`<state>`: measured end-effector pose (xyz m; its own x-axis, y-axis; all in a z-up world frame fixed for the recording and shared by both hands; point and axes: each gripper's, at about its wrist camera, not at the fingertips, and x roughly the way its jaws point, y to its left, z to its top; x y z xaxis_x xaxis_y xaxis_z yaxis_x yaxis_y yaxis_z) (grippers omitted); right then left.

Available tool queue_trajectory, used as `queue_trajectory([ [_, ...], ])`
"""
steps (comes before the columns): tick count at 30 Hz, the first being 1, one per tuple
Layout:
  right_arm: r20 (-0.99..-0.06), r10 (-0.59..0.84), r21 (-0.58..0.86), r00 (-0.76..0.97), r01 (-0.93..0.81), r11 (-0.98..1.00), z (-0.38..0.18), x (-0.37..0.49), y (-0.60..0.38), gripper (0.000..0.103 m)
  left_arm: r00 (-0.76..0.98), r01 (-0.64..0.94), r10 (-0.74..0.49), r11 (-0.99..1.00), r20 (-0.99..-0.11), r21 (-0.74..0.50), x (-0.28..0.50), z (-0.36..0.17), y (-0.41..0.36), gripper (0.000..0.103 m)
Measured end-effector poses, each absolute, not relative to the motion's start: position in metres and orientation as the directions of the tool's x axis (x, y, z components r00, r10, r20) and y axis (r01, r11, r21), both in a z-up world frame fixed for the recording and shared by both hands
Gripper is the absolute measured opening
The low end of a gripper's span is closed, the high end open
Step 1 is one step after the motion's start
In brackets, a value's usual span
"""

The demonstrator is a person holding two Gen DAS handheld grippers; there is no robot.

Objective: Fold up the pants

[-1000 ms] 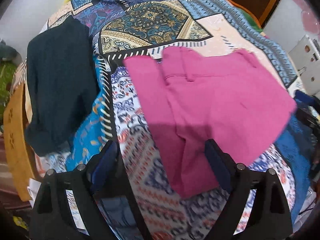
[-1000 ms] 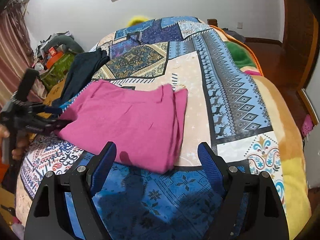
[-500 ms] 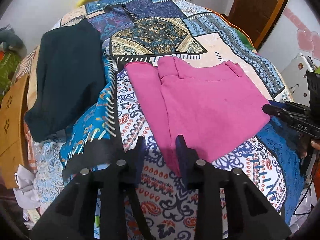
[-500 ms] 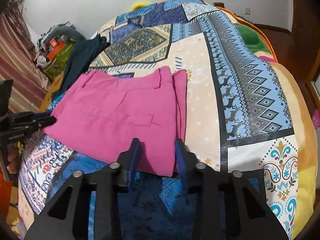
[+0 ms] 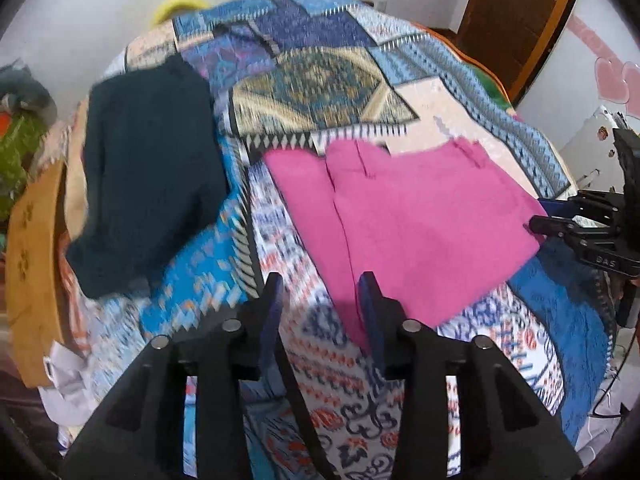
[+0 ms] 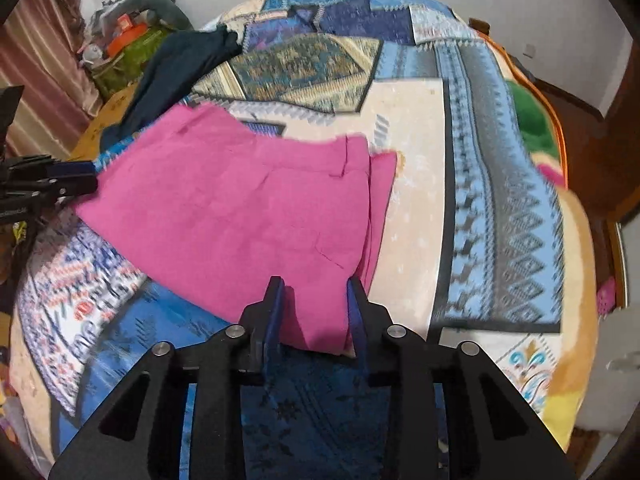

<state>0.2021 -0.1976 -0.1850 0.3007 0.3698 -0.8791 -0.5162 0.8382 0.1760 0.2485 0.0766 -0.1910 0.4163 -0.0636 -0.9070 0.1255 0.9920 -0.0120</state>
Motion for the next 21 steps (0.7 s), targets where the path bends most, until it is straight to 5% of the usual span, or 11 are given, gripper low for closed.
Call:
queue_trajectory([
  [3,-0.853,0.395,0.186,0.342,-0.508,0.841,-0.174,0.213,-0.198,0.040,0.449,0.128,-0.077,0.992,-0.890,-0.021,0.264,-0.180,0.075,0.045],
  [11,-0.831,0.390,0.195,0.396,-0.449,0.872,-0.180,0.262,-0.186,0.042,0.427,0.140,-0.112,0.989,-0.897,-0.057,0.323,-0.192,0.060,0.045],
  [16,-0.844,0.353,0.159,0.403,-0.442,0.883,-0.196,0.285,-0.175,0.042,0.381,0.180,-0.119,0.982,-0.917,-0.053,0.346,-0.219,0.044,0.024],
  [21,-0.876,0.314,0.117,0.366,-0.471,0.875,-0.217,0.296,-0.166,0.021,0.353,0.196,-0.085,0.980,-0.932,-0.015,0.356,-0.238,0.037,0.021],
])
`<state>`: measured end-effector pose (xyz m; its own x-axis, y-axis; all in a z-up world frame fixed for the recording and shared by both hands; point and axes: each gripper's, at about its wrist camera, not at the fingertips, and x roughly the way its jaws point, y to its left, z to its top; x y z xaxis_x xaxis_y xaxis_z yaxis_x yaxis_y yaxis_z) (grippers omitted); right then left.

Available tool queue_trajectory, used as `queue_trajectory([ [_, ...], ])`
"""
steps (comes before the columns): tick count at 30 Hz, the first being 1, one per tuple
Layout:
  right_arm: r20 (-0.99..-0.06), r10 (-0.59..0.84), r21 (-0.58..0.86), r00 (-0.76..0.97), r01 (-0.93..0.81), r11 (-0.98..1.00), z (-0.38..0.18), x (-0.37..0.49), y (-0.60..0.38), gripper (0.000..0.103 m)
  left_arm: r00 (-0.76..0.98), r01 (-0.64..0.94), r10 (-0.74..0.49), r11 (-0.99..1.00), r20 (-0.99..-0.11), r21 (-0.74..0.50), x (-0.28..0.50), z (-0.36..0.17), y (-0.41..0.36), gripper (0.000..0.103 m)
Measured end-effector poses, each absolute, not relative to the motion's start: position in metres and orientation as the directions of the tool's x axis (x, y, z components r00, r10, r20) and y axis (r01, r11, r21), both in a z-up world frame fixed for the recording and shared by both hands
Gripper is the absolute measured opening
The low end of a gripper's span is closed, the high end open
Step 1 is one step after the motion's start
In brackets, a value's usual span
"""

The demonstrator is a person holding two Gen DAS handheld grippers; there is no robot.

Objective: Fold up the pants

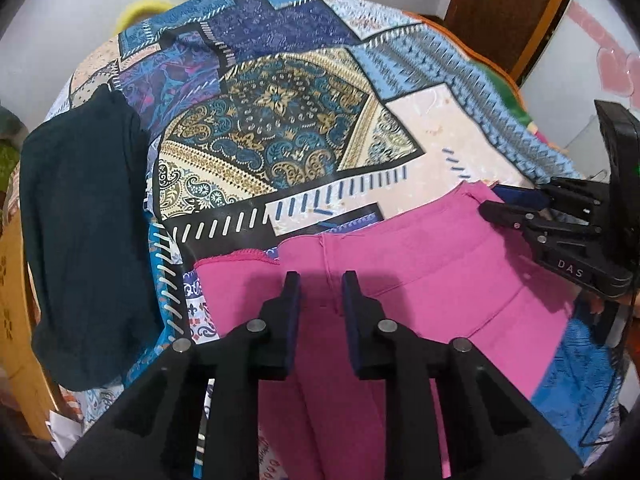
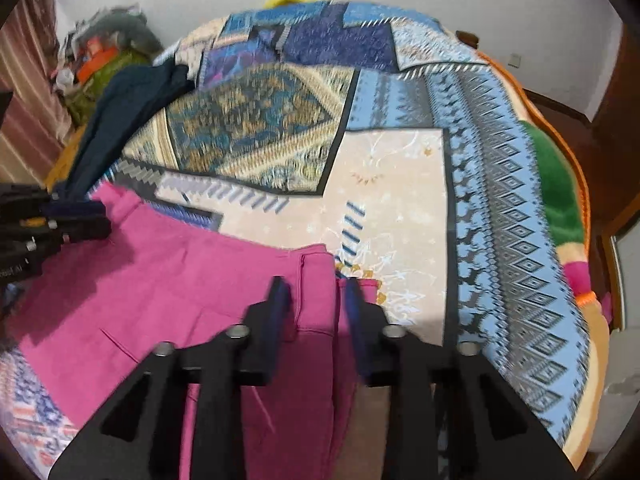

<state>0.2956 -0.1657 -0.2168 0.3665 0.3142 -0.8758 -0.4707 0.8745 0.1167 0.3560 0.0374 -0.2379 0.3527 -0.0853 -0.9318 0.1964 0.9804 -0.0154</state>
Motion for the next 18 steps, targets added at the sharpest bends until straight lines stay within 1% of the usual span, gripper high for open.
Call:
queue_trajectory([
  [2,-0.879,0.301,0.094,0.369,-0.484,0.870,-0.221,0.295,-0.164,0.019,0.342,0.192,-0.051,0.981,-0.938,0.016,0.358,-0.244,0.038,0.022],
  [4,-0.881,0.291,0.081,0.374,-0.486,0.870,-0.221,0.294,-0.167,0.016,0.347,0.175,0.019,0.981,-0.938,0.084,0.358,-0.248,0.040,0.022],
  [8,-0.880,0.289,0.078,0.377,-0.487,0.870,-0.220,0.293,-0.168,0.016,0.333,0.156,-0.038,0.988,-0.942,0.015,0.356,-0.246,0.053,0.023],
  [11,-0.876,0.287,0.075,0.387,-0.479,0.875,-0.211,0.289,-0.172,0.017,0.356,0.136,-0.035,0.991,-0.934,0.015,0.349,-0.232,0.063,0.022],
  [13,-0.871,0.288,0.072,0.399,-0.476,0.876,-0.204,0.286,-0.174,0.018,0.366,0.122,-0.054,0.993,-0.929,-0.010,0.344,-0.224,0.071,0.026],
  [14,-0.866,0.291,0.072,0.406,-0.476,0.877,-0.199,0.283,-0.176,0.022,0.373,0.109,-0.067,0.994,-0.926,-0.028,0.341,-0.219,0.075,0.029],
  [15,-0.862,0.295,0.073,0.413,-0.475,0.877,-0.196,0.280,-0.178,0.029,0.381,0.097,-0.079,0.994,-0.921,-0.046,0.337,-0.215,0.080,0.037],
  [16,-0.854,0.302,0.075,0.425,-0.473,0.878,-0.191,0.276,-0.181,0.034,0.390,0.084,-0.090,0.995,-0.917,-0.062,0.335,-0.211,0.082,0.047],
  [17,-0.847,0.305,0.075,0.434,-0.470,0.879,-0.188,0.273,-0.183,0.043,0.402,0.069,-0.103,0.994,-0.910,-0.082,0.331,-0.207,0.087,0.051],
  [18,-0.840,0.308,0.076,0.447,-0.466,0.882,-0.184,0.269,-0.187,0.049,0.408,0.062,-0.108,0.994,-0.907,-0.091,0.328,-0.204,0.088,0.056],
])
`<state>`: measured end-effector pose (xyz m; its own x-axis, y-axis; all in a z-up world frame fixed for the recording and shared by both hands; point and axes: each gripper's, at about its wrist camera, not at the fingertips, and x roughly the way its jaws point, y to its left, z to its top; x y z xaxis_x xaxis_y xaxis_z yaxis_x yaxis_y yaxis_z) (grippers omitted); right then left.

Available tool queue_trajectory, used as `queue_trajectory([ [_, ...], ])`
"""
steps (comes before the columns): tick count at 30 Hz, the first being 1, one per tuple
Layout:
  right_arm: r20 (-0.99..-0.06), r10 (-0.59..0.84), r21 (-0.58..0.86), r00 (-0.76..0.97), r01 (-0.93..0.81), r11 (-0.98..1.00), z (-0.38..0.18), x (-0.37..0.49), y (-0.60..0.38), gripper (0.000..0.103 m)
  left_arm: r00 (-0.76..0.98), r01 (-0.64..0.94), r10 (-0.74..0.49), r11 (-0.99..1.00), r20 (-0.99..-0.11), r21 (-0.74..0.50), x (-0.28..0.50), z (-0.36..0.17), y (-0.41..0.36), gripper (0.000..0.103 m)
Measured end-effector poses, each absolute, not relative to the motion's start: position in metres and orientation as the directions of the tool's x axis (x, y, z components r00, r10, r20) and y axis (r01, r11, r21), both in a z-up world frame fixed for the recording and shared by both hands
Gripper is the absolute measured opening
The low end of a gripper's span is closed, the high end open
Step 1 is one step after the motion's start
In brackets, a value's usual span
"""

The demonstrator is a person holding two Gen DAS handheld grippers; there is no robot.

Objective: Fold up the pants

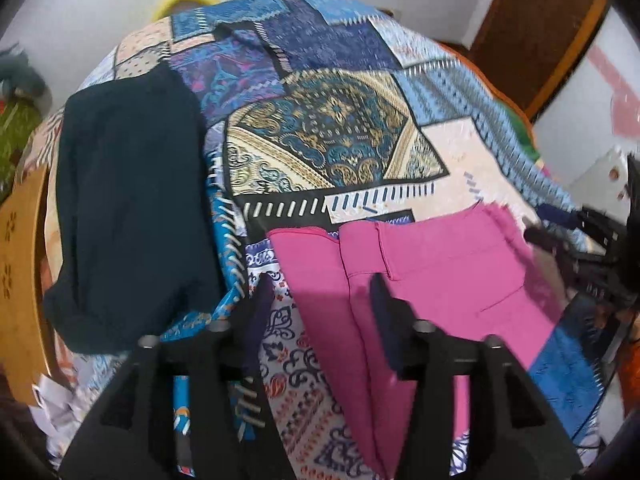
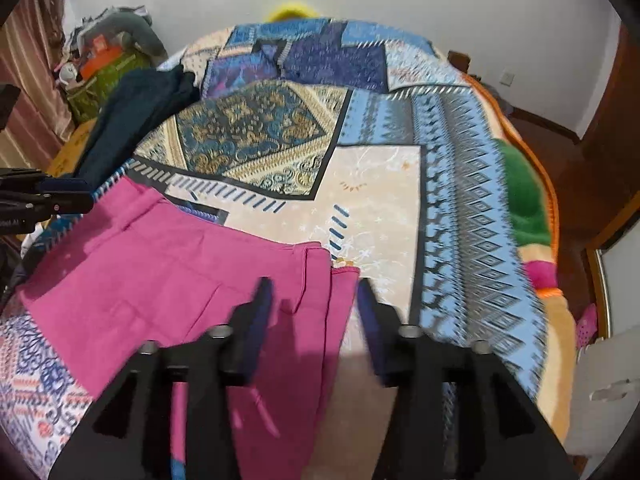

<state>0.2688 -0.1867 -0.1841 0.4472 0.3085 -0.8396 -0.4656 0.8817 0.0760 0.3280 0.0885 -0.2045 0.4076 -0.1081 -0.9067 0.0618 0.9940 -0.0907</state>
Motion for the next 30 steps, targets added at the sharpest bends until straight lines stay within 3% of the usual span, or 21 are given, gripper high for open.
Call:
queue_trajectory([
  [6,-0.847,0.335,0.136,0.412,-0.442,0.887,-0.187,0.253,-0.201,0.053,0.366,0.043,-0.182,0.983,-0.913,-0.179,0.313,-0.210,0.091,0.063],
  [17,-0.862,0.382,0.226,0.333,-0.421,0.878,-0.218,0.255,-0.197,0.053,0.276,0.055,-0.217,0.976,-0.936,-0.210,0.320,-0.243,0.077,0.062],
  [19,-0.864,0.389,0.245,0.320,-0.408,0.879,-0.223,0.259,-0.194,0.051,0.267,0.060,-0.234,0.972,-0.935,-0.226,0.322,-0.246,0.077,0.052],
  [26,-0.863,0.388,0.252,0.324,-0.390,0.886,-0.224,0.263,-0.189,0.020,0.292,0.074,-0.255,0.967,-0.922,-0.244,0.322,-0.243,0.072,0.020],
  [27,-0.860,0.387,0.248,0.332,-0.392,0.886,-0.222,0.262,-0.190,0.014,0.299,0.080,-0.249,0.968,-0.921,-0.236,0.322,-0.241,0.071,0.017],
  [30,-0.848,0.387,0.230,0.362,-0.407,0.884,-0.210,0.260,-0.189,0.011,0.324,0.087,-0.233,0.972,-0.917,-0.217,0.319,-0.233,0.070,0.012],
])
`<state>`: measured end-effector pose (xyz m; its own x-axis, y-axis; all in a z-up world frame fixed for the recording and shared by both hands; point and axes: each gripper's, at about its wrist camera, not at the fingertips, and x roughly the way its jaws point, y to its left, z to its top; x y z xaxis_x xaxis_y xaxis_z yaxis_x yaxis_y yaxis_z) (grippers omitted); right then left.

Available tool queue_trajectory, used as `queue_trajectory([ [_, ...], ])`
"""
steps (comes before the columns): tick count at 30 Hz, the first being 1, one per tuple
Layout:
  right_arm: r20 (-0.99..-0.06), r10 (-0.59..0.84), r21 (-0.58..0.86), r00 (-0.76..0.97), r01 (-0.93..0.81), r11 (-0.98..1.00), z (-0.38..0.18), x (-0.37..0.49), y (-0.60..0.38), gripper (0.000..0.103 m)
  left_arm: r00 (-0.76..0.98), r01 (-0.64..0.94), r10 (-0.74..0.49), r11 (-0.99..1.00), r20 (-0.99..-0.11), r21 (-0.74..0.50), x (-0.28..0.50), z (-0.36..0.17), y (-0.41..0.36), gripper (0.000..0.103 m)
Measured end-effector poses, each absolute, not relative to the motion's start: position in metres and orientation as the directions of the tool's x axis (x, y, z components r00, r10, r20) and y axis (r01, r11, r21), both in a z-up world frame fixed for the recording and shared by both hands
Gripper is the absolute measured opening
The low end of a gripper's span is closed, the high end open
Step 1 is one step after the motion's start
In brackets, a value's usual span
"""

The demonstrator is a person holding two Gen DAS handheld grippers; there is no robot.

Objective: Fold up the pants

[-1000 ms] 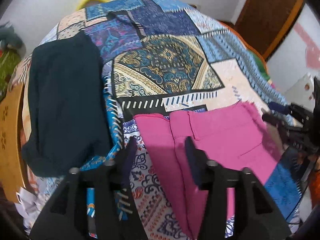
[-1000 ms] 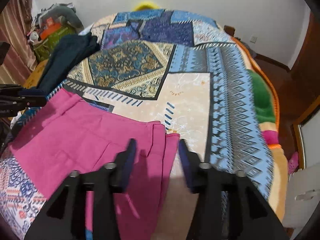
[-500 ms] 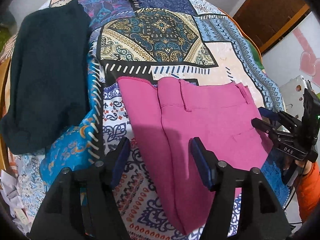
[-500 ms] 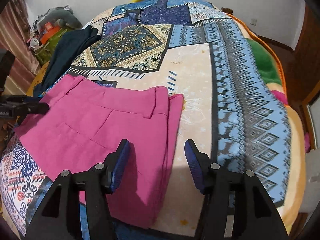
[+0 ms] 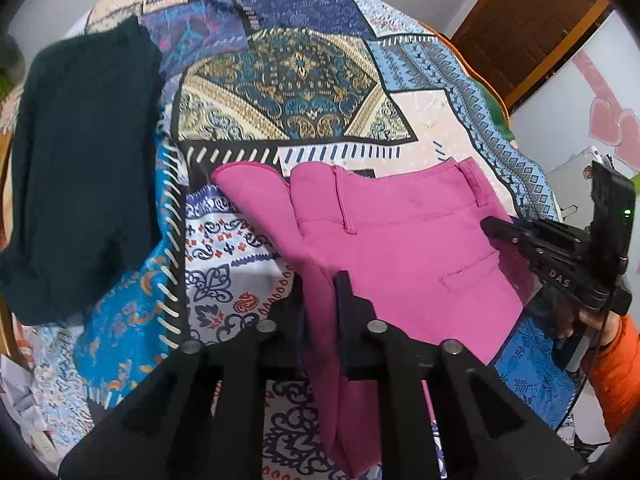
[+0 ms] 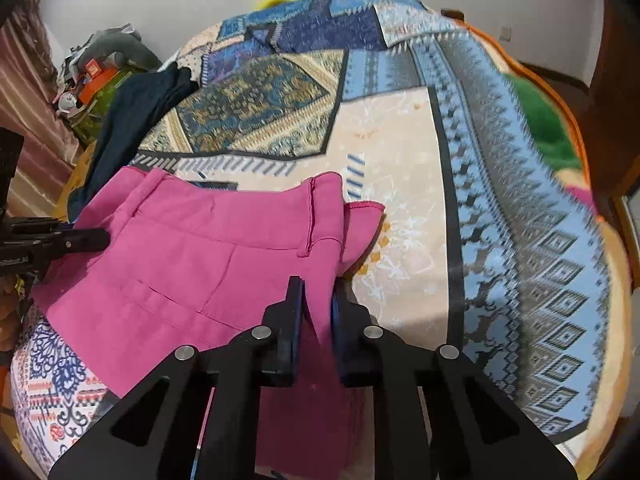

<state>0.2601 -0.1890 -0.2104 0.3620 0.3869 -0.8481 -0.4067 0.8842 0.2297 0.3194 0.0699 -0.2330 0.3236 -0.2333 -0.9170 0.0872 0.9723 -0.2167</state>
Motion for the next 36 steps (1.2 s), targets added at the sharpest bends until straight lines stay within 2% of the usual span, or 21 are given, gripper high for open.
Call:
queue_trajectory([
  [11,-0.760,0.443,0.204,0.476,-0.473,0.857,-0.142,0.253,-0.169,0.010,0.513,0.106,-0.140,0.989,-0.847,-0.099,0.295,-0.162,0.087,0.010],
  [22,-0.664,0.512,0.164,0.545,-0.562,0.811,-0.082,0.259,-0.097,0.010,0.656,-0.020,-0.039,0.997,-0.754,-0.069,0.285,-0.096,0.161,0.010],
  [29,-0.642,0.547,0.157,0.537,-0.606,0.780,-0.073,0.274,-0.034,0.010,0.688,-0.126,0.057,0.991,-0.724,-0.042,0.282,-0.085,0.223,0.010],
  [36,-0.656,0.561,0.157,0.505,-0.636,0.756,-0.089,0.288,0.023,0.010,0.650,-0.226,0.103,0.972,-0.753,-0.062,0.290,-0.109,0.283,0.010],
])
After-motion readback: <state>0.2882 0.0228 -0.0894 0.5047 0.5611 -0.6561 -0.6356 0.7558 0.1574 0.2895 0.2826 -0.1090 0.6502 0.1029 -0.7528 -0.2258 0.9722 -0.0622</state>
